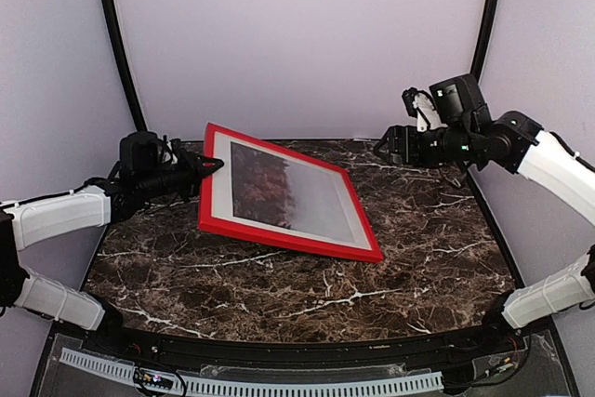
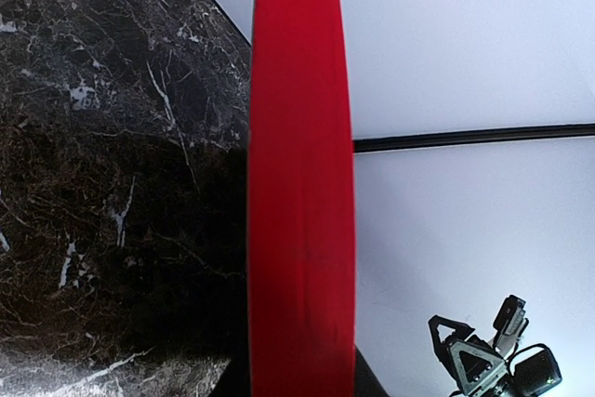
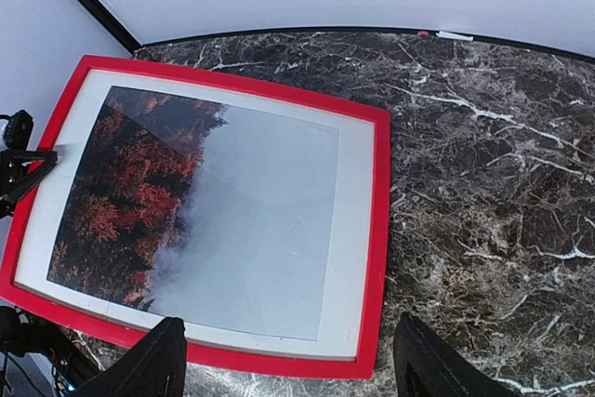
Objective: Put the photo into the frame
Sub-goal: Place the photo frame at the center of the board.
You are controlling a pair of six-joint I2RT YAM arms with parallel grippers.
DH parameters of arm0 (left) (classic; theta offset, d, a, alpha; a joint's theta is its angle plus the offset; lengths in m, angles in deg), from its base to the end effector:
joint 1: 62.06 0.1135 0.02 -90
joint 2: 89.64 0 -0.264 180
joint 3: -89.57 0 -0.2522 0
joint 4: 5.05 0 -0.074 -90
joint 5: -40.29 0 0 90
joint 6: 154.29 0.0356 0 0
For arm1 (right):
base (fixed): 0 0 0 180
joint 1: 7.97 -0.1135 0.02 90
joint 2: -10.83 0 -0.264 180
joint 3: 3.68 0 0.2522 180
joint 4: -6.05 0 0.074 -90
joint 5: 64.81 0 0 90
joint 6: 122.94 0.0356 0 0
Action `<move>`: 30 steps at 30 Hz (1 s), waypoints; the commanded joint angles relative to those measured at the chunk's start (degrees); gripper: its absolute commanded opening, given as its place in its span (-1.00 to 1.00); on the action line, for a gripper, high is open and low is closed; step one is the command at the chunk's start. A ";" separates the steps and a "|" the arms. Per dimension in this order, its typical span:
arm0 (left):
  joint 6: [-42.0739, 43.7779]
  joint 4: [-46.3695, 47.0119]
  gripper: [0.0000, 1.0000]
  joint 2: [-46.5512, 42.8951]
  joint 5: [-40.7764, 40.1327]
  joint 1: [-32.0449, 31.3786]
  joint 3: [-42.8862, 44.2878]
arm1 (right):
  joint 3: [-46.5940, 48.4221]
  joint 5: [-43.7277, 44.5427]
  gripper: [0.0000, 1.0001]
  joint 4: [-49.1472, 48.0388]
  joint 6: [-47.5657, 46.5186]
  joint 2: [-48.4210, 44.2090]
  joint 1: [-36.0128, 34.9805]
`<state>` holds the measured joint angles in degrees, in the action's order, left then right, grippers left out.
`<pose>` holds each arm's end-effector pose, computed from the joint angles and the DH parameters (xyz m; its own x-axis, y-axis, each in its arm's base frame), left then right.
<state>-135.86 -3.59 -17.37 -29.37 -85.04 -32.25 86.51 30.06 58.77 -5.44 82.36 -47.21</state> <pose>0.2612 -0.1242 0.2801 -0.7072 -0.6663 -0.2364 0.0235 0.3120 -0.9498 0.2079 0.1659 0.3833 -0.6506 0.0626 -0.7568 -0.3105 0.8876 0.3404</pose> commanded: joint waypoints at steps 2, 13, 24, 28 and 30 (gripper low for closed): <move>-5.45 14.09 -0.92 -3.68 0.50 0.22 -3.76 | -3.26 -2.05 0.54 -2.15 1.09 0.84 2.15; -5.88 15.07 -0.40 -2.90 1.18 -0.19 -10.77 | -11.69 -4.33 0.55 -6.62 0.63 4.03 6.25; -6.87 17.57 0.20 -2.85 0.88 -2.49 -19.98 | -15.81 -4.73 0.54 -9.68 0.87 6.63 6.94; -6.14 16.67 0.28 -2.59 0.07 -5.34 -23.61 | -18.79 -7.05 0.53 -11.46 2.36 6.64 6.91; -6.13 16.54 0.30 -2.31 -0.24 -6.53 -25.39 | -20.20 -8.42 0.53 -12.25 3.09 6.64 6.92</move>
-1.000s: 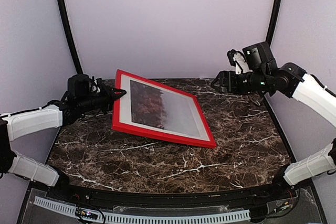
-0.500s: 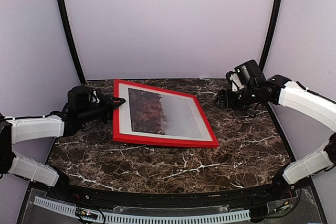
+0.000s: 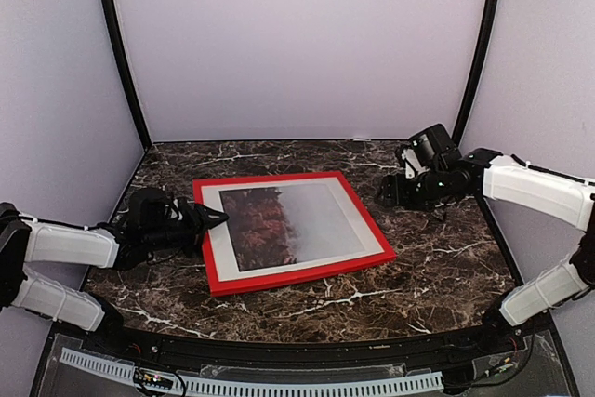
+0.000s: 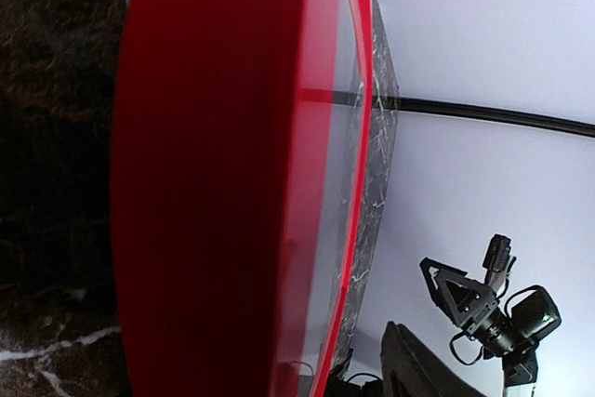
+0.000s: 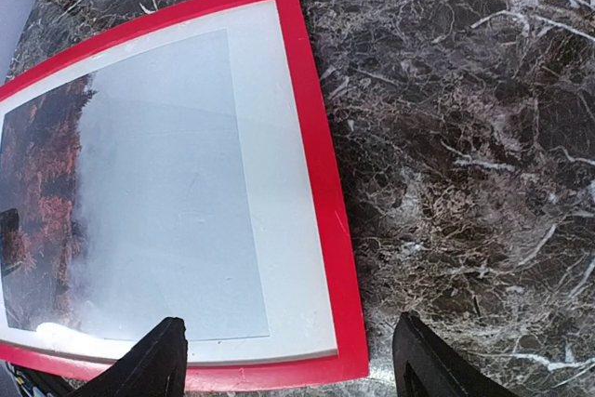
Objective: Put the photo into the frame
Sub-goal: Place the photo frame at the center of the board.
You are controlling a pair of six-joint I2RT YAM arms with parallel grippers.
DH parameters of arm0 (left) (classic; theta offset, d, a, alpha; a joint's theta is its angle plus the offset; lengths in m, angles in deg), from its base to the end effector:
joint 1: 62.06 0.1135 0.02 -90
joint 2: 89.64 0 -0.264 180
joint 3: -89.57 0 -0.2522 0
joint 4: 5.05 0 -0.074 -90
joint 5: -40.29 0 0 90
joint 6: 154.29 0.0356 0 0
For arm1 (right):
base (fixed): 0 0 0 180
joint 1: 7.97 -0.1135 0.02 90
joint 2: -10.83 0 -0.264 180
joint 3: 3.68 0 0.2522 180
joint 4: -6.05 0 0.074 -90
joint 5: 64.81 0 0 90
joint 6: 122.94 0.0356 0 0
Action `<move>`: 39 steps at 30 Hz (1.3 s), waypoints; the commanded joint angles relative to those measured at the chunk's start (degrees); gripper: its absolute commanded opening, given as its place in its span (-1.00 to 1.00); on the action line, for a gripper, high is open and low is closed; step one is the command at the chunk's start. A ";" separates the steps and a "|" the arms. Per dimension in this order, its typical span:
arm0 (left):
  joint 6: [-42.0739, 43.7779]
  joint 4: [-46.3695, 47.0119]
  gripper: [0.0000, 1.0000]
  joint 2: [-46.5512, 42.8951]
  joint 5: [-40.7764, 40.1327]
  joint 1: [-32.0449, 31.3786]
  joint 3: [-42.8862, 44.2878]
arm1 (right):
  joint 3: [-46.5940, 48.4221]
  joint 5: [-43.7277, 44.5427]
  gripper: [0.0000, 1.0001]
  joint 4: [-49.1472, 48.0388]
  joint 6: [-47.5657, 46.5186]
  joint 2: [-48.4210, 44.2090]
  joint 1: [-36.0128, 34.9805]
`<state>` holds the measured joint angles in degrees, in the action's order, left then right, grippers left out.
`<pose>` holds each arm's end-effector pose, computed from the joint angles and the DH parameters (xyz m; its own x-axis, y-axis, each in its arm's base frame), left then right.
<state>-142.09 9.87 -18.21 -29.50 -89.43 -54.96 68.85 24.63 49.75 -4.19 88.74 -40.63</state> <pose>0.2078 -0.1214 0.1771 -0.7689 -0.6348 -0.0760 -0.1599 0.3061 -0.9385 0.2419 0.1555 0.2652 -0.8199 0.0458 -0.5707 -0.1718 0.9312 0.3215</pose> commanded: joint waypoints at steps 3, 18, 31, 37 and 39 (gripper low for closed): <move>0.10 3.13 0.33 -1.09 0.06 -3.38 -4.89 | -5.06 -4.09 0.54 -4.36 2.97 -0.05 0.19; 4.41 -11.63 0.89 -10.80 -2.06 -4.61 -12.31 | -13.03 -2.26 0.53 -7.16 8.73 -2.41 -7.38; 22.82 -34.84 0.98 -21.62 -14.08 -4.49 -0.03 | -20.01 0.28 0.54 -12.48 20.33 -2.47 -19.35; 35.24 -36.75 0.98 -14.22 -15.96 -3.44 11.58 | -21.77 0.78 0.54 -15.71 23.48 -0.56 -23.50; 39.14 -36.59 0.98 -8.49 -14.70 -2.03 15.81 | -21.85 0.69 0.54 -16.65 23.79 1.18 -24.13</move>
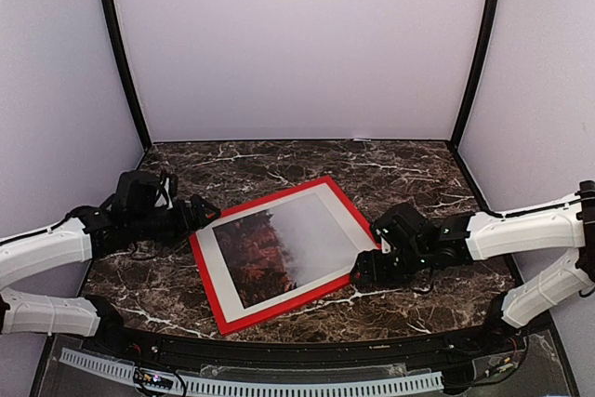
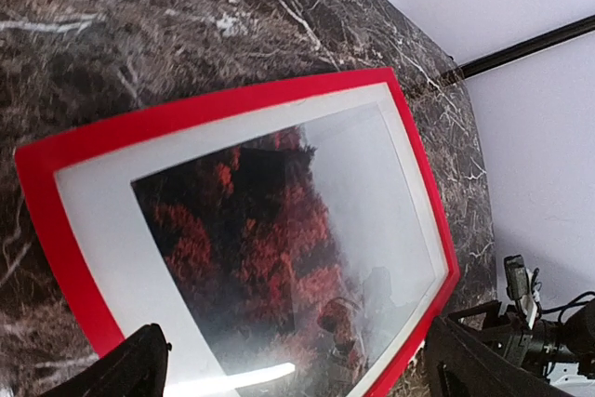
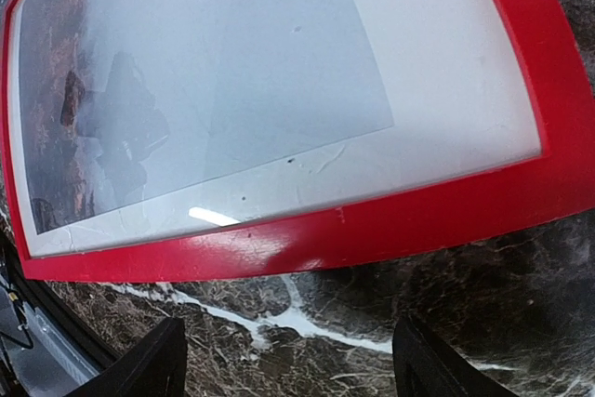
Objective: Put the photo into the frame
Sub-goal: Rotate the photo frame at the center of the board.
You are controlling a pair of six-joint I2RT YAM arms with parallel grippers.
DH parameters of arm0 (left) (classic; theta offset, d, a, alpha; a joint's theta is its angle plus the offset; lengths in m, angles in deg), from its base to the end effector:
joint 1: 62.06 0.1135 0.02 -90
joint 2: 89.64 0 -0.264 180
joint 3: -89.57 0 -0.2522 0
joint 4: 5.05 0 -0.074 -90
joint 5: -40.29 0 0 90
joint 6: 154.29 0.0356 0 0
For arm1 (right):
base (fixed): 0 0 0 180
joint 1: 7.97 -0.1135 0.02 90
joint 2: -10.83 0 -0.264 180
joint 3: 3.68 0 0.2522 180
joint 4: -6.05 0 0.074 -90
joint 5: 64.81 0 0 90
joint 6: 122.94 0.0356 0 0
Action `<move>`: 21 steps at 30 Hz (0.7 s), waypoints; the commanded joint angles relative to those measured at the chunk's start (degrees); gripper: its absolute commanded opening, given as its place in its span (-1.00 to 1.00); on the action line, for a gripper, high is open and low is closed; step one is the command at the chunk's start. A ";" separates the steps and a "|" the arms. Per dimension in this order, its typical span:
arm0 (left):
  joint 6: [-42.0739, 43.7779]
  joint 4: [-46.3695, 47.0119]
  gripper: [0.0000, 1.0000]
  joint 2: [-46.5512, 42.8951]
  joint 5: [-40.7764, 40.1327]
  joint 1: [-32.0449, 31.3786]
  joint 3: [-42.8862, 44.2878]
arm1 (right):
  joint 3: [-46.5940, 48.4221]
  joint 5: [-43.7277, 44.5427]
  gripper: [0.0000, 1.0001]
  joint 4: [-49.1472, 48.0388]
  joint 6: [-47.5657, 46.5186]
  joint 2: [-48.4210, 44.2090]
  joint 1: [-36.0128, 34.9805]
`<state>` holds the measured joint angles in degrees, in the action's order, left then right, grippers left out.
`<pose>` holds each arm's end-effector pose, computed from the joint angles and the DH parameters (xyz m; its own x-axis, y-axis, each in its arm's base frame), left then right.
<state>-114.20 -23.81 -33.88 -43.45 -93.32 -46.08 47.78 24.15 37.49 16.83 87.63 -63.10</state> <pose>0.1803 -0.1140 0.2269 -0.7329 -0.4447 -0.5148 0.0554 0.7152 -0.6967 0.1411 0.2036 0.1709 -0.9395 -0.0131 -0.3422 -0.1683 0.8879 0.4281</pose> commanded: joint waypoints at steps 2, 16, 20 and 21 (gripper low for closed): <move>14.95 -3.31 0.98 12.00 0.83 3.50 10.98 | -0.69 1.21 0.54 -5.42 2.78 3.57 -1.81; 27.71 -2.66 0.98 39.94 12.22 16.19 29.43 | 4.15 1.40 0.56 -9.86 -3.03 12.47 6.24; 27.42 -3.22 0.98 46.12 17.00 18.12 32.31 | 6.49 1.19 0.57 -10.31 -5.04 13.52 10.43; 27.24 -3.78 0.98 46.90 18.58 18.28 33.01 | 7.13 1.19 0.57 -10.23 -5.51 13.82 11.35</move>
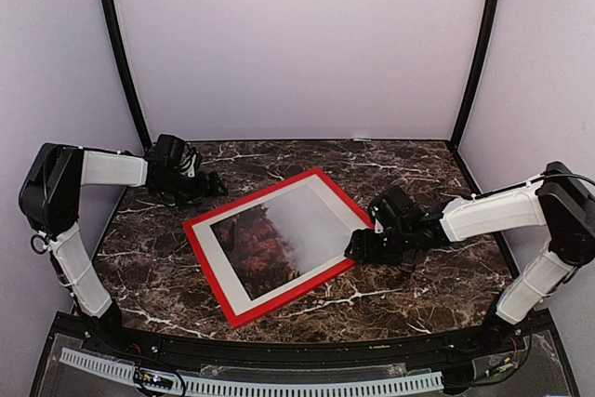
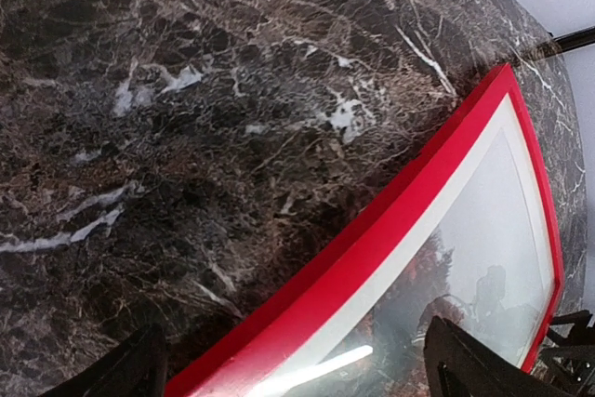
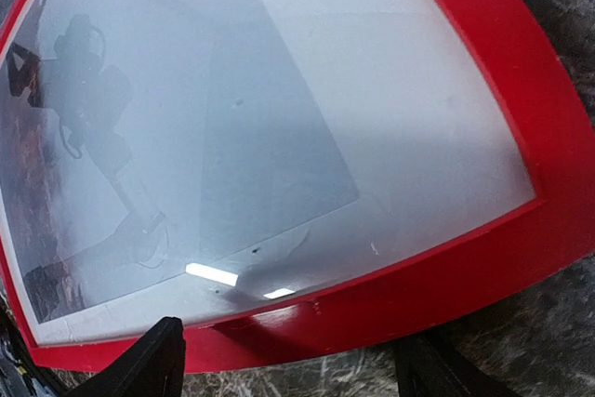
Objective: Put the photo into the frame
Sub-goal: Rotate the photo frame at the center of the board.
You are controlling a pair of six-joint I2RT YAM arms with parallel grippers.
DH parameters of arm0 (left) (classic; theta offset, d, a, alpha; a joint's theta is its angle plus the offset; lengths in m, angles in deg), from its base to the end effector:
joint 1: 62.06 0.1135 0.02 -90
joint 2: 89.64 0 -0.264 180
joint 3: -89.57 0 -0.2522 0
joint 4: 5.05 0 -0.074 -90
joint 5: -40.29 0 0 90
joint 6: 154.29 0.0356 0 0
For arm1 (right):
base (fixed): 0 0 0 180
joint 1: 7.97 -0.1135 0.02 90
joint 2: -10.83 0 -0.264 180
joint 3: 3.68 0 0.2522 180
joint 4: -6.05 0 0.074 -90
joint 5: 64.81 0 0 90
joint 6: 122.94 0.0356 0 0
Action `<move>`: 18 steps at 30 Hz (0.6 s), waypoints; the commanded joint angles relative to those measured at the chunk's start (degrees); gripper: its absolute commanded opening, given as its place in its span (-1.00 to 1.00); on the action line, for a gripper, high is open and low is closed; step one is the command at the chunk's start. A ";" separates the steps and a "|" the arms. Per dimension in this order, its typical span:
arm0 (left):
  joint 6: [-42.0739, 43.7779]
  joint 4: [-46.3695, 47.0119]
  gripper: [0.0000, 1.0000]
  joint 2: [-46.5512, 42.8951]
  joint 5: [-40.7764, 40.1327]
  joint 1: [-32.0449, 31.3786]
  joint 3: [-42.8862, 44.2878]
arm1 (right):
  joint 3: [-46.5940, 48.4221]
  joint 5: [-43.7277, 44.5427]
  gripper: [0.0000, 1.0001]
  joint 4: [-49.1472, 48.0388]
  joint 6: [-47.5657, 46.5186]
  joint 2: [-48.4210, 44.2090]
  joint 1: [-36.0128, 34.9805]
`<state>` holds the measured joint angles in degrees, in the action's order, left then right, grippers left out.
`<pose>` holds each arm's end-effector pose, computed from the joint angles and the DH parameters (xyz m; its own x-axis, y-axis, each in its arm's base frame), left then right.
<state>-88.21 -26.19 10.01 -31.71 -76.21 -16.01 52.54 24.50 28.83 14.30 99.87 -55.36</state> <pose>0.3530 -0.1003 0.1882 -0.8197 -0.1910 -0.5400 0.1170 0.8671 -0.4842 0.1956 0.2133 0.1503 -0.9230 0.0811 -0.3763 -0.0926 0.9021 0.4215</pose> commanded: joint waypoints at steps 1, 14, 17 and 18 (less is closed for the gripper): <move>0.85 -1.32 0.97 3.95 7.47 1.35 2.74 | 3.04 0.15 0.57 -1.61 -3.53 1.89 4.62; -4.72 5.72 0.88 -2.26 16.55 1.32 -12.33 | 12.43 -9.44 0.57 -1.68 -9.09 10.10 13.20; -6.83 9.16 0.82 -5.93 19.26 0.78 -17.16 | 13.90 -10.93 0.57 -2.07 -9.31 11.60 14.18; -7.80 9.72 0.81 -6.65 19.61 -0.09 -19.38 | 14.41 -11.14 0.57 -2.05 -9.45 12.01 14.52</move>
<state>-91.58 -18.04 7.43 -19.25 -74.29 -28.79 64.06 17.62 30.16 6.52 110.08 -41.57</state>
